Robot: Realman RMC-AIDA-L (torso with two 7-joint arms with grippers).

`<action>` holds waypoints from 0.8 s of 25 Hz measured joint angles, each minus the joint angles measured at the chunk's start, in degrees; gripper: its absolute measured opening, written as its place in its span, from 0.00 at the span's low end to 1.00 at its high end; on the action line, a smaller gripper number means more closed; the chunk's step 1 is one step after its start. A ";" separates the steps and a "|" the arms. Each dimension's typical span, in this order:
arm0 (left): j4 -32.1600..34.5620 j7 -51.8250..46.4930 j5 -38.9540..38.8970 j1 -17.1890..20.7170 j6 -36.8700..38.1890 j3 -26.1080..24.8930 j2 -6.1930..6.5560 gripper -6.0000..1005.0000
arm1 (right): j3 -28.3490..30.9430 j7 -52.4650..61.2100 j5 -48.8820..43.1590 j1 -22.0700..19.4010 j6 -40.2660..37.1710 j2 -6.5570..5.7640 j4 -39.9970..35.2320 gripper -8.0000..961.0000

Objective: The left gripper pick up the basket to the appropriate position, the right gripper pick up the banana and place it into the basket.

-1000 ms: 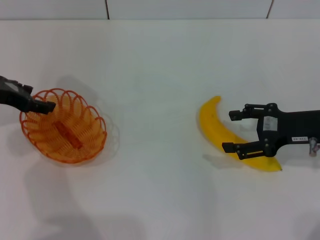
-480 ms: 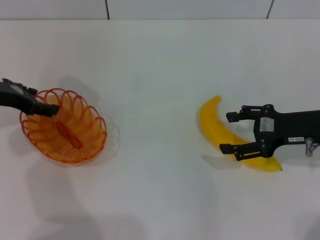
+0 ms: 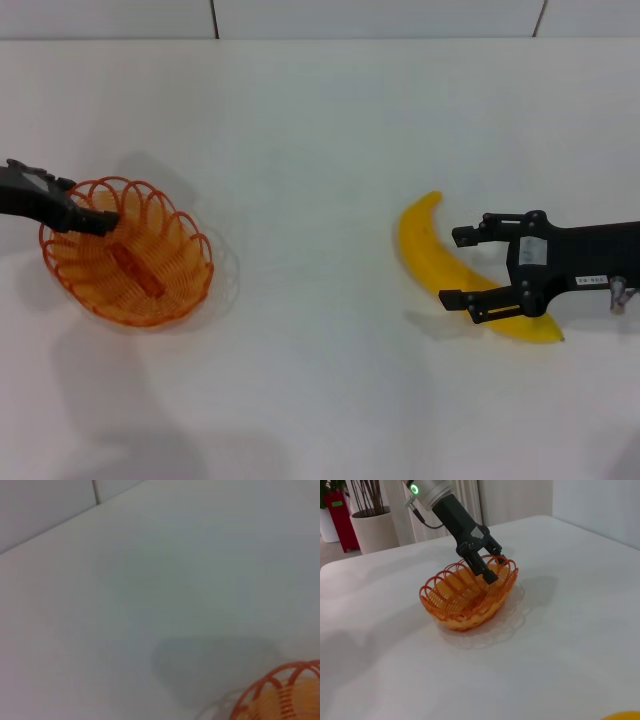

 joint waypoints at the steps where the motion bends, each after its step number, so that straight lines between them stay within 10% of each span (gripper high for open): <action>1: 0.00 0.06 0.00 -0.01 -0.23 -0.08 0.00 0.71 | 0.00 0.00 0.00 0.00 0.00 0.00 0.00 0.93; 13: -0.50 0.19 -0.02 0.00 -1.37 -0.25 -0.17 0.67 | -0.02 0.09 0.00 0.00 0.00 0.00 0.09 0.93; 20: -0.50 0.33 -0.02 0.05 -2.10 -0.58 0.01 0.39 | -0.09 0.08 0.00 0.00 0.48 0.00 0.48 0.93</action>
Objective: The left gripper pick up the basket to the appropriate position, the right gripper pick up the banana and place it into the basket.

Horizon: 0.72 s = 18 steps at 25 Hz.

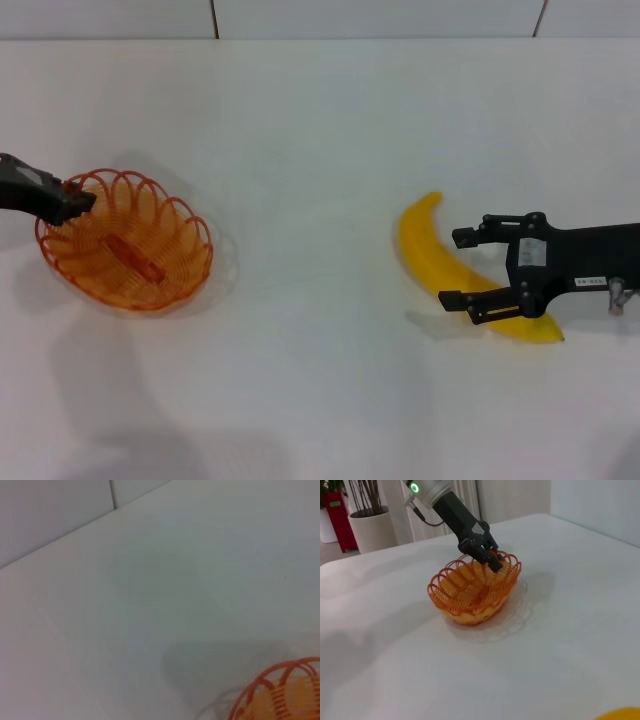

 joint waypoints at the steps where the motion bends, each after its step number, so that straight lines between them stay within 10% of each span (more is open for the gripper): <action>1: 0.04 0.01 0.00 0.03 -0.01 0.01 0.01 0.35 | 0.00 0.00 0.00 0.00 0.15 0.00 0.15 0.93; 18: 6.11 0.52 -3.24 0.26 1.13 0.61 -2.15 0.13 | 0.00 0.00 0.00 -0.05 1.15 0.00 0.68 0.93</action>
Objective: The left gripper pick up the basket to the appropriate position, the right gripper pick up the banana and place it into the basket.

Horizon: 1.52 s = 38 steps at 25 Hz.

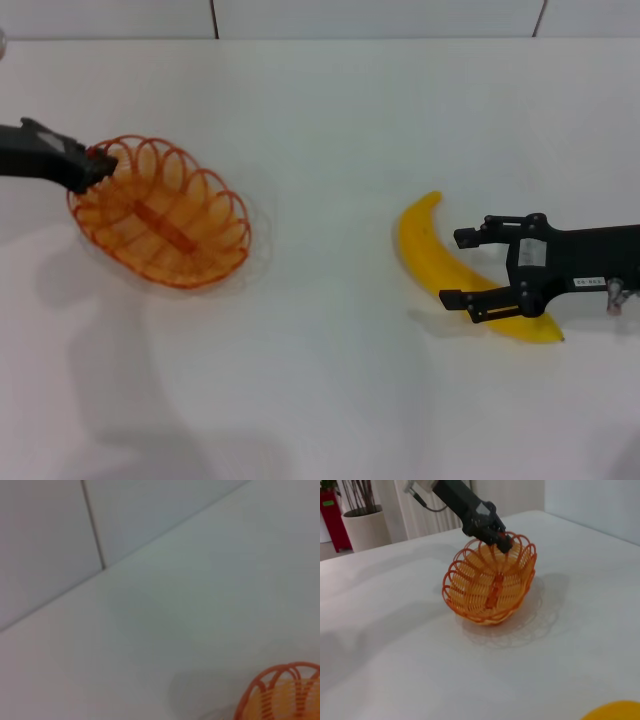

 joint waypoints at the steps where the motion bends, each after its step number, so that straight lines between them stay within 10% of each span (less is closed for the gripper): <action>1: 0.01 0.32 -0.70 -0.07 0.07 0.00 0.00 0.13 | 0.00 0.00 0.00 0.04 0.25 0.00 0.14 0.93; 38: -15.66 12.94 -26.88 -3.26 -9.41 -0.43 -0.18 0.11 | 0.00 -0.16 -0.08 1.10 0.56 0.09 1.13 0.93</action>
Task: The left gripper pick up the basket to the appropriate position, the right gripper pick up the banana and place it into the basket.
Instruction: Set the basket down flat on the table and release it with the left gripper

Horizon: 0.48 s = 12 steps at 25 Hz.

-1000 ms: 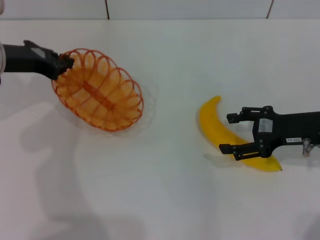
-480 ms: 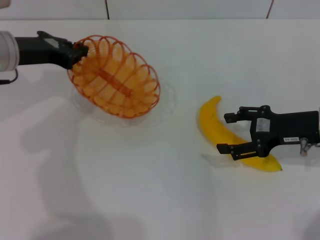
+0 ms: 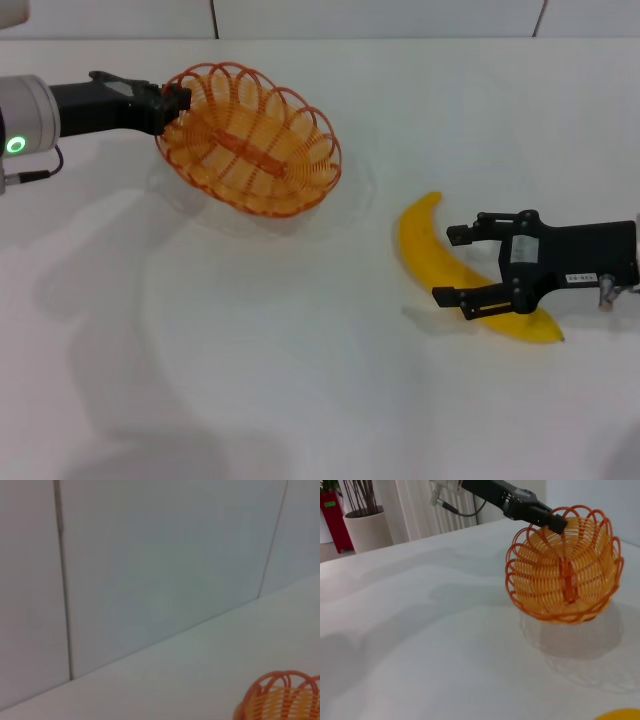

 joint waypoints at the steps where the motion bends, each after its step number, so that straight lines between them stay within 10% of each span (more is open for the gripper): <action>1: -0.33 0.01 -0.60 0.13 -0.17 -0.15 0.00 0.11 | 0.00 0.01 -0.15 0.00 0.00 0.00 0.00 0.92; 12: -5.70 1.10 -5.13 1.12 -4.86 -0.31 -0.05 0.13 | 0.00 0.06 -1.50 1.41 0.83 0.16 1.40 0.92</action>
